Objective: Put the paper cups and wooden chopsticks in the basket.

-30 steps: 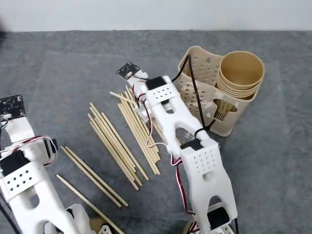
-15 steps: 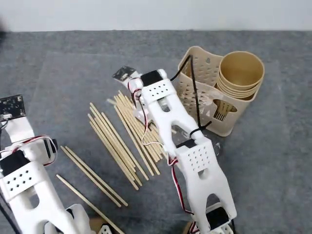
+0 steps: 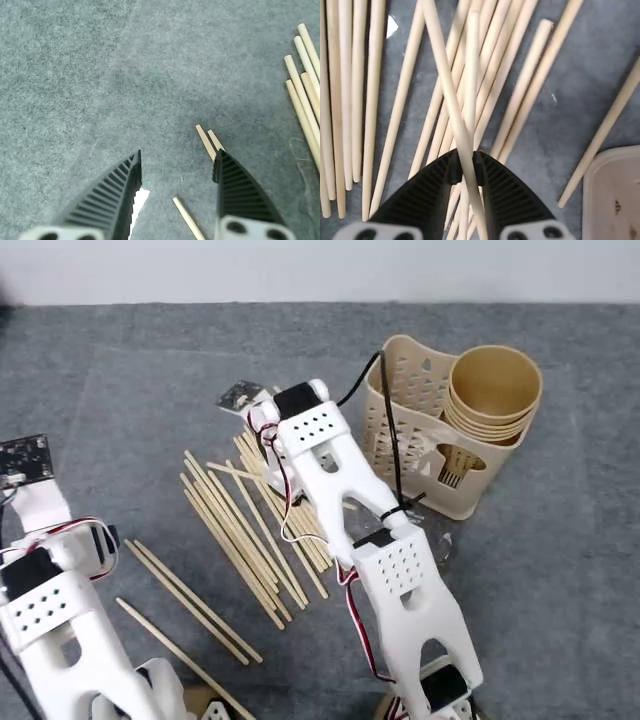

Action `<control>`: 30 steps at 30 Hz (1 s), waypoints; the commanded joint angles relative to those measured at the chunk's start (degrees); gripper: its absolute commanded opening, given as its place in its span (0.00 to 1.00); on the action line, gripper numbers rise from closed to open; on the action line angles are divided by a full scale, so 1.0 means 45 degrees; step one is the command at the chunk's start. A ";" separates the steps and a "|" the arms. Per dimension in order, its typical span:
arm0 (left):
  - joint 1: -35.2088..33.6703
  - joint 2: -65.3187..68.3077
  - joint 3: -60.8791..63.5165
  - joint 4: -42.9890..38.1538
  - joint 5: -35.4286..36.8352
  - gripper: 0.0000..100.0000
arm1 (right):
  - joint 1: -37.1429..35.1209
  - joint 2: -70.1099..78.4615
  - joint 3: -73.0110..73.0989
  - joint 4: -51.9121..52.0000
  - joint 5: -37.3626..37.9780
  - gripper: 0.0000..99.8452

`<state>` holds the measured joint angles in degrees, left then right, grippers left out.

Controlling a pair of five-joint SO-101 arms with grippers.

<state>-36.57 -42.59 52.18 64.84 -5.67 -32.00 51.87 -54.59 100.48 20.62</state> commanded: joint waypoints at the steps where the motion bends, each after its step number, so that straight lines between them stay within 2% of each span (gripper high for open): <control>1: -0.0039 0.0020 -0.0088 -0.0234 -0.0098 0.23 | -0.0010 -0.2217 -0.0664 0.0557 0.0059 0.01; 18: -0.0039 0.0020 0.0049 -0.0234 -0.0098 0.23 | -0.0010 -0.7766 -0.0645 0.0557 0.0020 0.01; 26: -0.0039 0.0020 0.0068 -0.0234 -0.0098 0.23 | -0.0068 -0.8215 -0.0586 0.0576 0.0020 0.01; 30: -0.0039 0.0020 0.0068 -0.0215 -0.0098 0.23 | -0.0186 -0.8215 0.1328 0.0518 0.0098 0.01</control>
<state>-36.66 -42.59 52.88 64.84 -5.67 -32.00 18.46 -52.48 100.57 20.62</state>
